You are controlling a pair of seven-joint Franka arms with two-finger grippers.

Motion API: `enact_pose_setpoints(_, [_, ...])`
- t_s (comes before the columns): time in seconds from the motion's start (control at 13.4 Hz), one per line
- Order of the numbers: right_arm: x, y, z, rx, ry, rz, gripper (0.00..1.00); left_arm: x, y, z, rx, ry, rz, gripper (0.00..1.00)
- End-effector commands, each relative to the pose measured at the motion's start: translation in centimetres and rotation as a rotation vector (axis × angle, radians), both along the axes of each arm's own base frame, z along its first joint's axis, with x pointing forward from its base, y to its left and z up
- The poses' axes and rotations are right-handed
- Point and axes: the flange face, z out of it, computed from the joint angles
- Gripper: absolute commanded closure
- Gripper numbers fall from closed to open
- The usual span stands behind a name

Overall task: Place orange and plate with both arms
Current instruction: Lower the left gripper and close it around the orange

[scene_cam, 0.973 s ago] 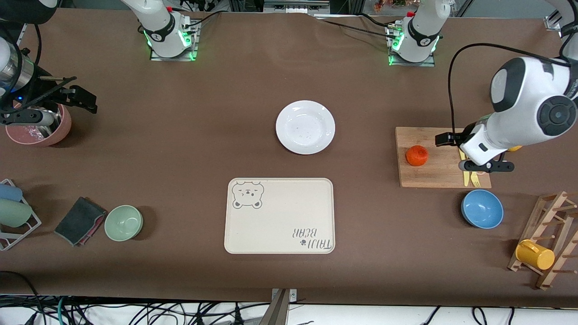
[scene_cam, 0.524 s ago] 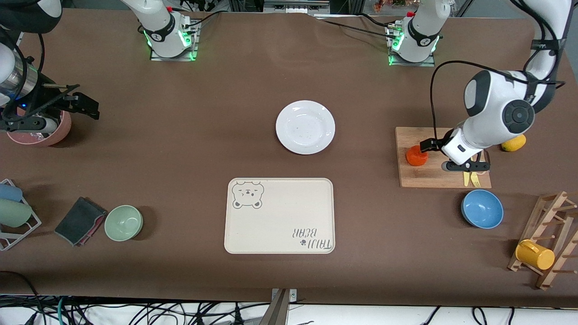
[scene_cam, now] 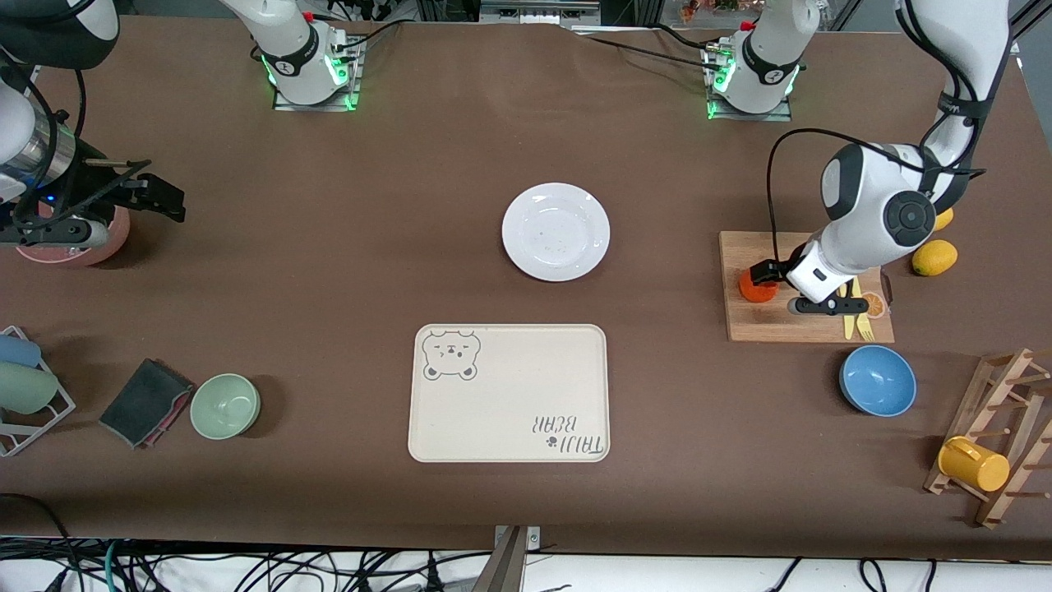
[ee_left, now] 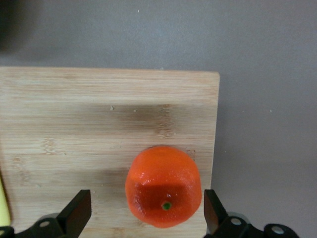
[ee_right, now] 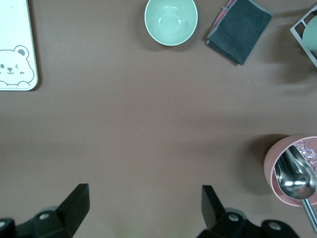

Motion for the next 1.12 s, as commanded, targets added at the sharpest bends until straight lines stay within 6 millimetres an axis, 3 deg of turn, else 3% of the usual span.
enact_pose_setpoints(0.0, [0.1,0.4,0.2,0.008,-0.003,0.016,0.00,0.0,-0.2,-1.1,-0.028,0.009,0.030,0.00])
enact_pose_setpoints(0.37, [0.2,0.7,-0.1,0.051,0.003,0.009,0.00,0.1,-0.6,-2.8,-0.038,0.004,0.037,0.02])
enact_pose_setpoints(0.45, [0.2,0.7,-0.1,0.051,0.003,0.009,0.00,0.1,-0.6,-2.9,-0.038,0.003,0.038,0.15])
enact_pose_setpoints(0.6, [0.2,0.7,-0.1,0.051,0.004,0.009,0.00,0.1,-0.6,-2.9,-0.038,0.003,0.036,0.57])
enact_pose_setpoints(0.82, [0.2,0.6,-0.1,0.054,0.004,0.005,0.00,0.2,-0.6,-1.9,-0.038,-0.007,0.032,0.96])
enact_pose_setpoints(1.05, [0.2,0.6,-0.1,0.055,0.004,0.005,0.00,0.7,-1.4,2.1,-0.037,-0.058,0.018,1.00])
